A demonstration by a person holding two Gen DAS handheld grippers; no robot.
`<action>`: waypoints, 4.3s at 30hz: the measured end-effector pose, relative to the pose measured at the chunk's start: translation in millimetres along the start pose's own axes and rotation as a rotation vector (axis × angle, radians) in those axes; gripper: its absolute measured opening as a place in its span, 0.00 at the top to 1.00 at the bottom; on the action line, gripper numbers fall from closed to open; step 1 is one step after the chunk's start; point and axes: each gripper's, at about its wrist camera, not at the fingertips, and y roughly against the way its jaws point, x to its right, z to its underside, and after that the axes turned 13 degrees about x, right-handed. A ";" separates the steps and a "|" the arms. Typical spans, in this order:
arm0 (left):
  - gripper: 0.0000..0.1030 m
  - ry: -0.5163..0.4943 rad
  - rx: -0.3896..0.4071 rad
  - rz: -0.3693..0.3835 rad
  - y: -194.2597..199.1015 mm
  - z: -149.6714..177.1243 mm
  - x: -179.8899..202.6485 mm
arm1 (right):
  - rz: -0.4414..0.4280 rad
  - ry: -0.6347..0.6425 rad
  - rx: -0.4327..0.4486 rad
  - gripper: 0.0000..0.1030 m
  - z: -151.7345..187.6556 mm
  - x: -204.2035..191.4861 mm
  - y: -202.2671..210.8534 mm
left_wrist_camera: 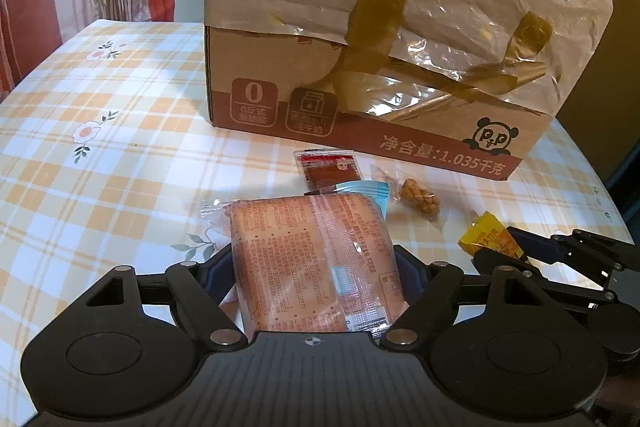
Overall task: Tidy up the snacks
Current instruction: 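Carry the yellow packet and bread loaf over the box and open both grippers, then grasp the small nut sachet with the right gripper while the left gripper grasps the red sachet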
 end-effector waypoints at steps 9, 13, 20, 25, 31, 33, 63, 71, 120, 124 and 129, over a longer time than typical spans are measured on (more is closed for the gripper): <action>0.22 -0.001 0.041 0.017 8.4 -1.7 -0.2 | 0.003 0.008 0.001 0.64 0.8 -1.7 0.3; 0.22 -0.013 0.074 0.033 15.5 -3.9 0.6 | -0.003 0.003 0.016 0.64 1.9 -0.3 2.9; 0.22 -0.032 0.135 0.043 34.8 -12.8 -2.1 | 0.016 -0.026 0.094 0.64 2.4 4.4 17.3; 0.22 -0.042 0.241 0.039 62.0 -34.9 -16.4 | 0.032 -0.047 0.118 0.64 -2.7 9.3 28.4; 0.22 -0.096 0.383 0.085 97.1 -69.7 -17.6 | 0.033 -0.040 0.204 0.64 -33.2 12.6 51.7; 0.22 -0.114 0.429 0.110 105.7 -85.4 -12.4 | 0.026 -0.022 0.260 0.64 -52.9 11.2 60.3; 0.17 -0.179 0.396 0.140 -13.6 -210.2 35.8 | 0.146 -0.075 0.207 0.43 -201.9 44.6 -34.5; 0.16 -0.154 0.456 0.119 33.2 -200.6 6.2 | 0.100 -0.027 0.273 0.42 -200.5 29.7 -5.5; 0.21 -0.052 0.290 0.045 40.1 -66.2 -58.5 | -0.027 0.002 0.054 0.43 -64.3 -17.8 -7.8; 0.24 -0.045 0.267 0.036 37.4 -60.2 -62.4 | -0.059 0.093 -0.022 0.46 -53.6 -23.7 -32.7; 0.26 -0.031 0.265 0.036 37.8 -57.9 -65.7 | -0.092 0.196 -0.097 0.50 -48.5 -24.9 -60.0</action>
